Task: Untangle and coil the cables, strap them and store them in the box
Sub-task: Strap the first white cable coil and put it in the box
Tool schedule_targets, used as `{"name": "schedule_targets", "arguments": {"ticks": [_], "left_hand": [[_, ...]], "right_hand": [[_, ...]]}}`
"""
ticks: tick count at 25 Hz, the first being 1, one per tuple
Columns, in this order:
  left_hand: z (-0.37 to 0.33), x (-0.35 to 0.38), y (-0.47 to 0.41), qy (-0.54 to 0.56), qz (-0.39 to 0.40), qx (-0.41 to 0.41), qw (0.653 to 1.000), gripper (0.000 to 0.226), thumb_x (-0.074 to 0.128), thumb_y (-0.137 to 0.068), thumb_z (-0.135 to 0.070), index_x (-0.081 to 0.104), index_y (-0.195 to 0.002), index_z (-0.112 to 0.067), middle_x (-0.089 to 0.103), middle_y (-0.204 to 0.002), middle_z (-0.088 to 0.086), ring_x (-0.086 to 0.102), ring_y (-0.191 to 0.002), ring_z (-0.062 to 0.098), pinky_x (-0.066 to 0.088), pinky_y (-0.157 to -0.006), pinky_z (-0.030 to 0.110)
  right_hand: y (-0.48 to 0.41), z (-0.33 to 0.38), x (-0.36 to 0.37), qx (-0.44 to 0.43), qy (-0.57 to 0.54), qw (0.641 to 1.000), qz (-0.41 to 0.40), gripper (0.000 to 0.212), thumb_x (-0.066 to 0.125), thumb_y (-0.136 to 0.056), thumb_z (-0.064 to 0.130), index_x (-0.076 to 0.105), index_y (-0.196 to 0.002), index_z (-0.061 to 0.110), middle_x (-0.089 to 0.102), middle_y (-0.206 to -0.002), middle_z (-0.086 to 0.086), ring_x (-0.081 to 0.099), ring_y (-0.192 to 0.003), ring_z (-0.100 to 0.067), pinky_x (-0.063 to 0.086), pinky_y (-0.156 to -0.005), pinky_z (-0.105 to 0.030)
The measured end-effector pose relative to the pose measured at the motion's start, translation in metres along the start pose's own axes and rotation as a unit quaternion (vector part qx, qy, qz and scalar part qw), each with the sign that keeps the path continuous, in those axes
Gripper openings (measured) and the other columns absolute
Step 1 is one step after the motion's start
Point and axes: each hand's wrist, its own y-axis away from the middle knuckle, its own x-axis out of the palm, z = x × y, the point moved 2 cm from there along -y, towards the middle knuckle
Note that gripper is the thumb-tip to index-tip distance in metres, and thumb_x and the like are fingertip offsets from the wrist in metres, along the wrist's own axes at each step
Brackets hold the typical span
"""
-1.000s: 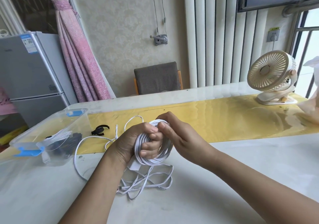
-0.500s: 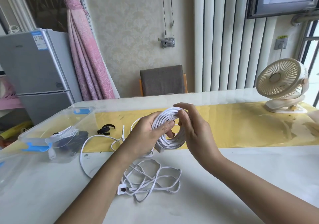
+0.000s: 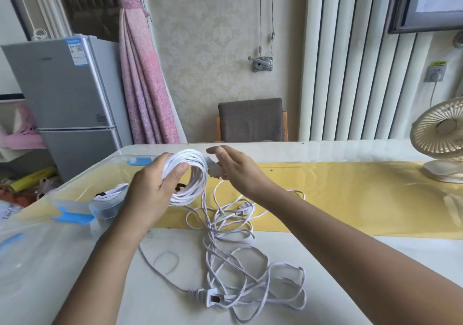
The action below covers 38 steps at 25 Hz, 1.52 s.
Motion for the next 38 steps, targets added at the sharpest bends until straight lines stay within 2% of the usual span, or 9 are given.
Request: {"name": "schedule_targets", "arguments": {"ticks": [5, 11, 15, 21, 25, 28, 32, 35, 38], "left_hand": [[0.02, -0.029, -0.005, -0.075, -0.095, -0.04, 0.992, 0.028, 0.05, -0.096, -0.033, 0.061, -0.106, -0.008, 0.066, -0.092, 0.009, 0.056, -0.086, 0.032, 0.029, -0.067, 0.029], [0.028, -0.041, -0.004, -0.074, -0.146, -0.048, 0.985, 0.027, 0.046, -0.097, -0.028, 0.059, -0.103, -0.006, 0.053, -0.079, -0.002, 0.044, -0.073, 0.021, 0.02, -0.058, 0.023], [0.029, -0.038, -0.005, -0.065, -0.168, -0.049, 0.982, 0.029, 0.046, -0.097, -0.03, 0.058, -0.099, -0.004, 0.054, -0.078, 0.0, 0.046, -0.071, 0.026, 0.021, -0.058, 0.026], [0.025, -0.033, -0.002, -0.038, -0.184, -0.052, 0.981, 0.027, 0.048, -0.097, -0.028, 0.057, -0.098, -0.002, 0.054, -0.078, 0.001, 0.045, -0.071, 0.025, 0.023, -0.058, 0.025], [0.02, -0.027, 0.0, -0.035, -0.181, -0.051, 0.981, 0.028, 0.048, -0.097, -0.028, 0.057, -0.1, -0.002, 0.054, -0.079, 0.001, 0.045, -0.072, 0.026, 0.023, -0.059, 0.025], [0.019, -0.02, 0.001, -0.031, -0.164, -0.051, 0.985, 0.027, 0.048, -0.097, -0.028, 0.057, -0.097, -0.002, 0.055, -0.077, 0.002, 0.049, -0.073, 0.03, 0.024, -0.06, 0.026], [0.023, -0.013, 0.001, -0.032, -0.151, -0.057, 0.986, 0.03, 0.047, -0.097, -0.028, 0.058, -0.104, -0.001, 0.065, -0.092, 0.014, 0.055, -0.086, 0.035, 0.028, -0.065, 0.028], [0.025, -0.01, 0.001, -0.037, -0.148, -0.055, 0.987, 0.03, 0.047, -0.097, -0.028, 0.057, -0.101, 0.0, 0.065, -0.093, 0.015, 0.055, -0.086, 0.035, 0.026, -0.064, 0.025], [0.027, -0.01, 0.001, -0.042, -0.147, -0.054, 0.987, 0.029, 0.047, -0.097, -0.028, 0.057, -0.1, -0.001, 0.066, -0.093, 0.015, 0.055, -0.085, 0.034, 0.027, -0.064, 0.025]], "right_hand": [[-0.063, -0.013, 0.038, 0.117, 0.18, 0.967, 0.137, 0.025, 0.048, -0.093, 0.012, 0.067, -0.108, 0.004, 0.068, -0.108, -0.014, 0.064, -0.101, -0.027, 0.048, -0.081, -0.03], [-0.081, -0.029, 0.098, -0.001, 0.39, 0.889, 0.241, 0.037, 0.048, -0.091, 0.004, 0.056, -0.126, 0.009, 0.058, -0.123, -0.009, 0.054, -0.11, -0.028, 0.039, -0.077, -0.025], [-0.086, -0.045, 0.113, 0.005, 0.466, 0.846, 0.259, 0.026, 0.051, -0.092, 0.011, 0.063, -0.114, 0.004, 0.064, -0.112, -0.013, 0.056, -0.089, -0.029, 0.044, -0.07, -0.03], [-0.075, -0.024, 0.091, 0.006, 0.371, 0.908, 0.194, 0.032, 0.06, -0.088, 0.026, 0.07, -0.097, -0.003, 0.067, -0.095, -0.018, 0.056, -0.079, -0.028, 0.042, -0.064, -0.03], [-0.053, -0.009, 0.06, 0.061, 0.2, 0.967, 0.142, 0.024, 0.054, -0.092, 0.021, 0.068, -0.092, 0.002, 0.058, -0.071, -0.002, 0.048, -0.062, -0.014, 0.036, -0.05, -0.018], [-0.04, -0.01, 0.051, 0.114, 0.12, 0.978, 0.126, 0.022, 0.049, -0.095, 0.017, 0.062, -0.098, 0.001, 0.06, -0.081, -0.007, 0.053, -0.07, -0.017, 0.042, -0.062, -0.023], [-0.031, -0.015, 0.049, 0.172, -0.12, 0.969, 0.132, 0.014, 0.041, -0.096, 0.01, 0.052, -0.091, 0.002, 0.066, -0.101, -0.023, 0.062, -0.101, -0.032, 0.043, -0.094, -0.04], [-0.025, -0.015, 0.044, 0.17, -0.128, 0.967, 0.143, 0.019, 0.047, -0.096, 0.017, 0.057, -0.081, 0.012, 0.061, -0.087, 0.0, 0.053, -0.09, -0.017, 0.038, -0.08, -0.03], [-0.016, -0.011, 0.038, 0.142, -0.076, 0.977, 0.141, 0.019, 0.053, -0.094, 0.021, 0.058, -0.08, 0.009, 0.054, -0.075, 0.005, 0.044, -0.073, -0.009, 0.031, -0.067, -0.024]]}}
